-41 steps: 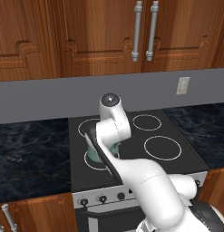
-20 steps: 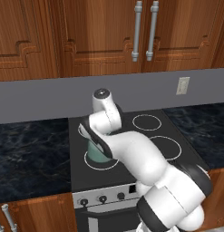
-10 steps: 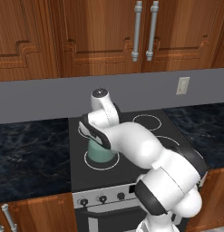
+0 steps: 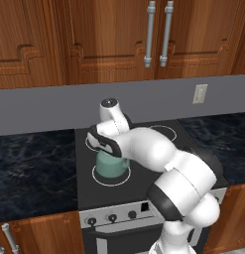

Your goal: The kettle is done boiling. Turn off the stove, then wait for 300 timesteps before moving the kettle to the dining table.

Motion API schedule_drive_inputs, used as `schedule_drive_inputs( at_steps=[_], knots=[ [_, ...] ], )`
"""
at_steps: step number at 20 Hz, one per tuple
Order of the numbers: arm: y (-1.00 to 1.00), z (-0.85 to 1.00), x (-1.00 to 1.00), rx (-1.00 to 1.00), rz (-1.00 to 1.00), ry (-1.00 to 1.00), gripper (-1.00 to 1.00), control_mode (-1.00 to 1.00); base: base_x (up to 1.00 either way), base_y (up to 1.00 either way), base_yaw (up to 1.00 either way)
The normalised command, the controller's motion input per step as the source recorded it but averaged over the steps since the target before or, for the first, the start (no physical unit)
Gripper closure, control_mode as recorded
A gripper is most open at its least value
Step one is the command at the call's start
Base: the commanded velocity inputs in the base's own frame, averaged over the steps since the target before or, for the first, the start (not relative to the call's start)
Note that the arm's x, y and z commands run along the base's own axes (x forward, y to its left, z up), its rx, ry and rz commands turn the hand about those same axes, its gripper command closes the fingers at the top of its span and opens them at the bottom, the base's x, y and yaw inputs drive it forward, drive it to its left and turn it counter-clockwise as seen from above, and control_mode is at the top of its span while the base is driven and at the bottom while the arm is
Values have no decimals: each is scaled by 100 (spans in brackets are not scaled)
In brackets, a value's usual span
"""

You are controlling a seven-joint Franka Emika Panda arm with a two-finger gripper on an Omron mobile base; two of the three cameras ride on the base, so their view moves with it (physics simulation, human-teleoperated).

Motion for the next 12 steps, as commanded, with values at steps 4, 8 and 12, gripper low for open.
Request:
schedule_drive_inputs(
  at_steps=[4,8,12],
  knots=[
    [17,-18,1,0,-9,2,100,-100,0,0,0],
    [19,-18,0,0,-8,0,100,-100,0,0,0],
    [5,-10,0,1,-4,0,100,-100,0,0,0]
  ],
)
